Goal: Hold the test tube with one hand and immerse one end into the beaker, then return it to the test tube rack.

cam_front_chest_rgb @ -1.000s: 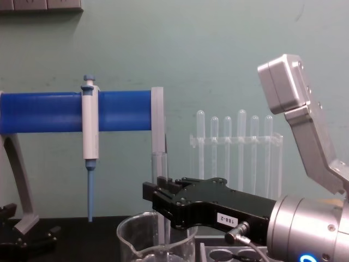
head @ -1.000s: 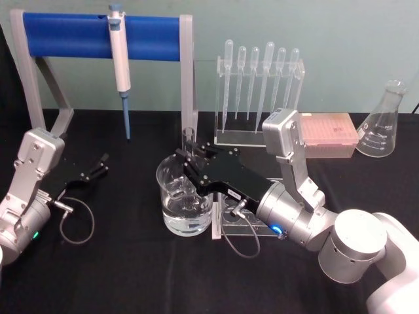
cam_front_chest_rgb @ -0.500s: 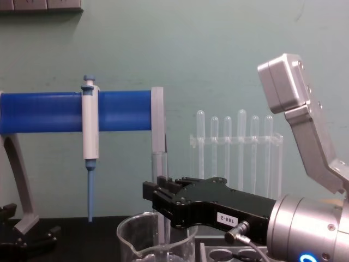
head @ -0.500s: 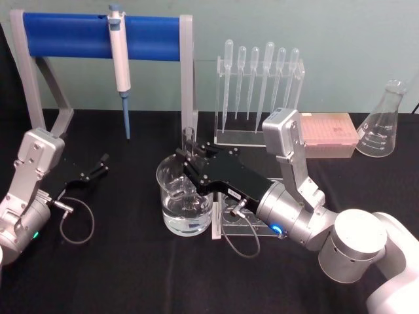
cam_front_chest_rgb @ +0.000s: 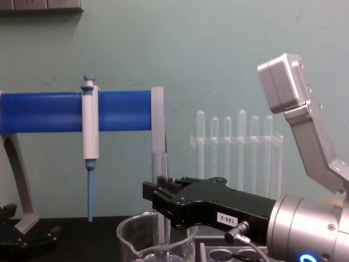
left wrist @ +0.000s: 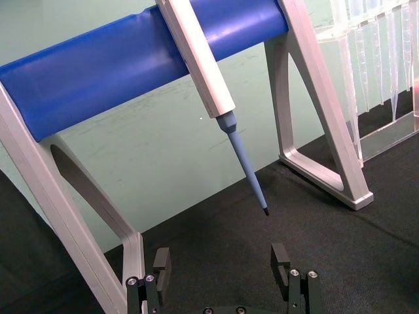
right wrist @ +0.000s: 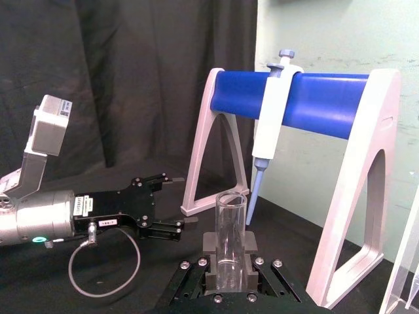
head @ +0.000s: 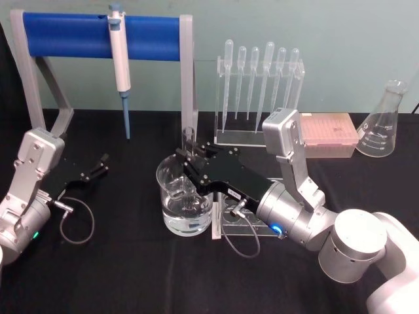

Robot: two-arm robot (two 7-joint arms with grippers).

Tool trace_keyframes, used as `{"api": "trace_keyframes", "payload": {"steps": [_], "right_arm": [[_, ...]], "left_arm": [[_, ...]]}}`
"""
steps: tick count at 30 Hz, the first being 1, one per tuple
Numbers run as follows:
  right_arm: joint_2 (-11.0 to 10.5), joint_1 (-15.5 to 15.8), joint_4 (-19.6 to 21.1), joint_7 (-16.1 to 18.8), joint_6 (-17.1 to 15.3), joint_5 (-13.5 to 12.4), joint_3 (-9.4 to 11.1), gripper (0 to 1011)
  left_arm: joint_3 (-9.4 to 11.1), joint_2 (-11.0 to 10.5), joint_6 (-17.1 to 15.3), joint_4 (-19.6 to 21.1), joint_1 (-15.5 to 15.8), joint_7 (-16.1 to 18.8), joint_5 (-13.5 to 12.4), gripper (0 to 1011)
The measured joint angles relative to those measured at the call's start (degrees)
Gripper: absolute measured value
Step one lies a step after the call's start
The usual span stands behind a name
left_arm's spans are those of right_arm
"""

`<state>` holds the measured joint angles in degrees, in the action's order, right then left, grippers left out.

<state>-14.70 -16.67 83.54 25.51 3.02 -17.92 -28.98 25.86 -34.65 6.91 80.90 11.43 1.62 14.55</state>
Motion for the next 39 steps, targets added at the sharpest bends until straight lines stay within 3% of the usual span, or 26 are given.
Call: {"api": "trace_keyframes", "payload": {"steps": [39], "right_arm": [[0.0, 0.0, 0.0, 0.0, 0.0, 0.0, 0.0, 224]], "left_arm": [[0.0, 0.0, 0.0, 0.0, 0.0, 0.0, 0.0, 1000]]}}
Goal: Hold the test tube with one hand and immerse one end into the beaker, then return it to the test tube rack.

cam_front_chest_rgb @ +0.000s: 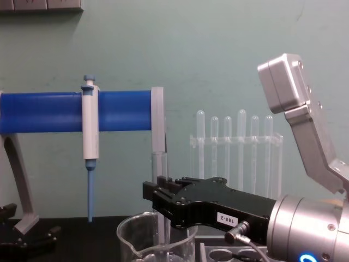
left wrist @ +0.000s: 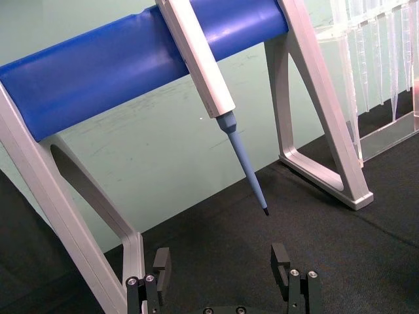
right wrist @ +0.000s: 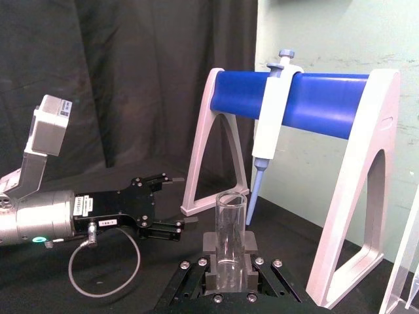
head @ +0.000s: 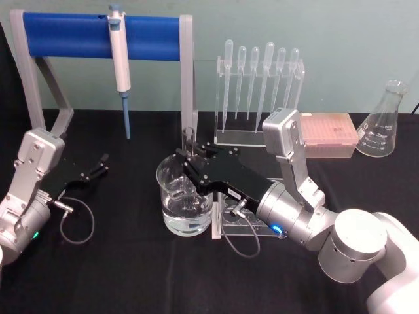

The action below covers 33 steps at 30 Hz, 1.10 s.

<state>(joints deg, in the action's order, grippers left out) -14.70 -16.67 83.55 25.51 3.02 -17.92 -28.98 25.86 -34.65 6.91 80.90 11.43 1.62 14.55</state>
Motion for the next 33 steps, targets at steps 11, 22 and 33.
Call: {"api": "trace_keyframes", "payload": {"steps": [11, 22, 33], "right_arm": [[0.0, 0.0, 0.0, 0.0, 0.0, 0.0, 0.0, 224], [0.0, 0.0, 0.0, 0.0, 0.0, 0.0, 0.0, 224], [0.0, 0.0, 0.0, 0.0, 0.0, 0.0, 0.0, 225]], "left_arm": [[0.0, 0.0, 0.0, 0.0, 0.0, 0.0, 0.0, 1000], [0.0, 0.0, 0.0, 0.0, 0.0, 0.0, 0.0, 1000], [0.0, 0.0, 0.0, 0.0, 0.0, 0.0, 0.0, 1000]]}}
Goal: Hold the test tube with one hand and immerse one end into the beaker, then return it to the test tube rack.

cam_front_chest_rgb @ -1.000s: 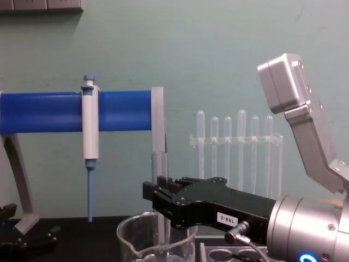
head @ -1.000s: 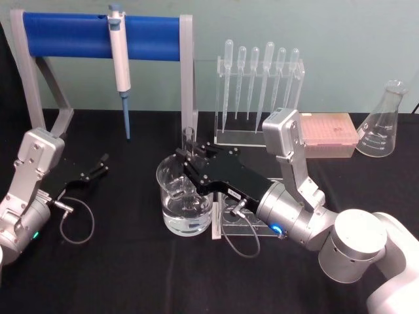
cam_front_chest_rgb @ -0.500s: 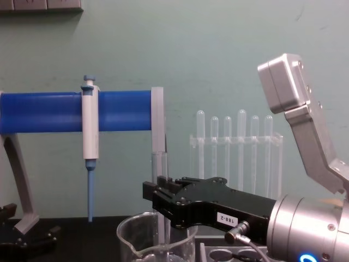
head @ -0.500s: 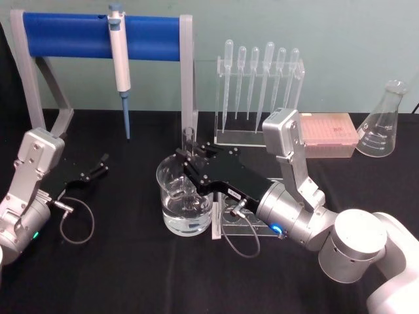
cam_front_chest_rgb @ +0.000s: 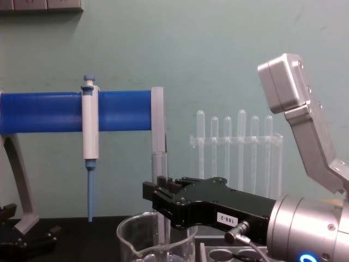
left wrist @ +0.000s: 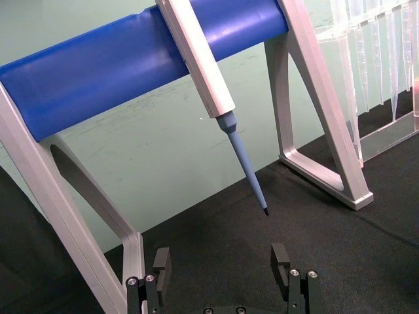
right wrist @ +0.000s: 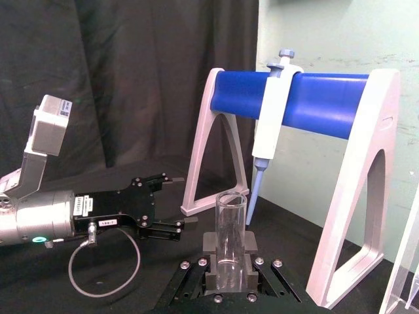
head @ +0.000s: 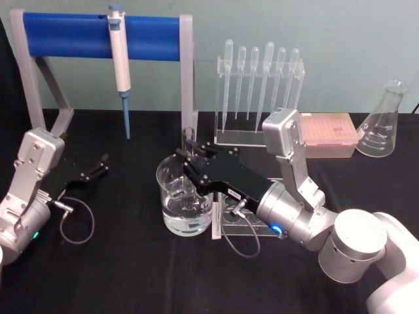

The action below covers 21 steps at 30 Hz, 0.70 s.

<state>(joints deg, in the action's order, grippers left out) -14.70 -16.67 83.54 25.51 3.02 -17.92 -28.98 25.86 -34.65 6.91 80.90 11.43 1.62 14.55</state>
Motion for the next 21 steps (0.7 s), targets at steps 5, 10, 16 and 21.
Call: {"api": "trace_keyframes", "payload": {"steps": [5, 10, 16, 21], "right_arm": [[0.0, 0.0, 0.0, 0.0, 0.0, 0.0, 0.0, 224], [0.0, 0.0, 0.0, 0.0, 0.0, 0.0, 0.0, 224], [0.0, 0.0, 0.0, 0.0, 0.0, 0.0, 0.0, 224], [0.0, 0.0, 0.0, 0.0, 0.0, 0.0, 0.0, 224]], "left_arm": [[0.0, 0.0, 0.0, 0.0, 0.0, 0.0, 0.0, 1000], [0.0, 0.0, 0.0, 0.0, 0.0, 0.0, 0.0, 1000], [0.0, 0.0, 0.0, 0.0, 0.0, 0.0, 0.0, 1000], [0.0, 0.0, 0.0, 0.0, 0.0, 0.0, 0.0, 1000]]}}
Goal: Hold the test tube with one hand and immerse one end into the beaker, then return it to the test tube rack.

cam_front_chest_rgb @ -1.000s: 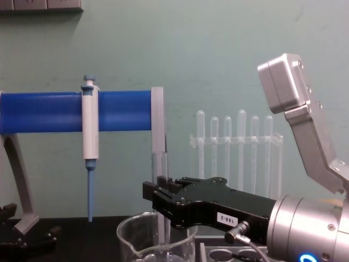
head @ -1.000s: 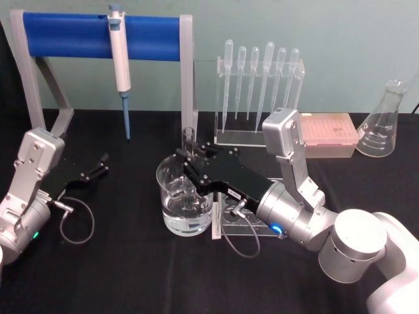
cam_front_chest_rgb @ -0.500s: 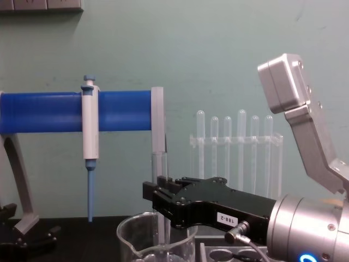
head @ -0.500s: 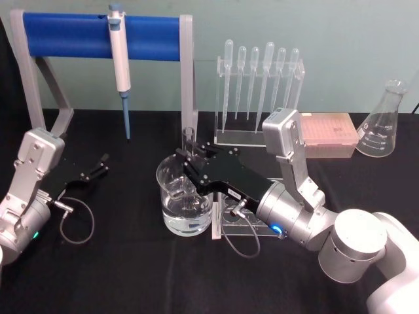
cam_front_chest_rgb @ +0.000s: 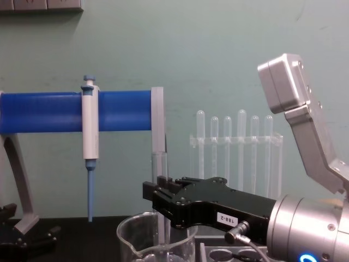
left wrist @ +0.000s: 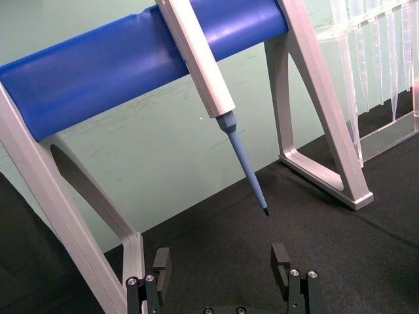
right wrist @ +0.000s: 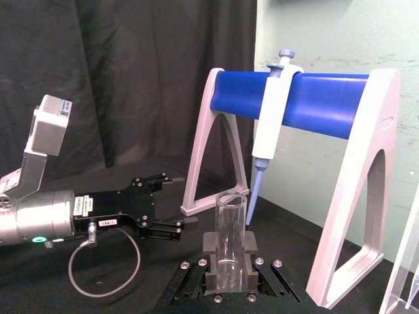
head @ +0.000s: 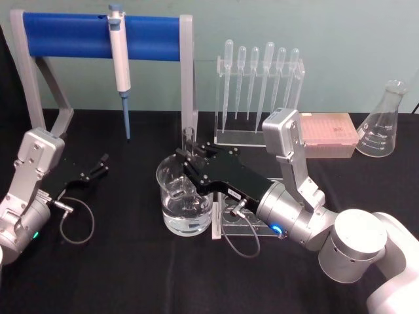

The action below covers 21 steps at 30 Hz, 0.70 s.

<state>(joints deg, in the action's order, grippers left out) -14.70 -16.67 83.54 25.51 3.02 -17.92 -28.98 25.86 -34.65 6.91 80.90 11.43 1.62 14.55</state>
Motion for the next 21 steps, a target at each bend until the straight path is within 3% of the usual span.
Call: {"api": "trace_keyframes", "payload": {"steps": [21], "right_arm": [[0.0, 0.0, 0.0, 0.0, 0.0, 0.0, 0.0, 224]], "left_arm": [[0.0, 0.0, 0.0, 0.0, 0.0, 0.0, 0.0, 1000]]}}
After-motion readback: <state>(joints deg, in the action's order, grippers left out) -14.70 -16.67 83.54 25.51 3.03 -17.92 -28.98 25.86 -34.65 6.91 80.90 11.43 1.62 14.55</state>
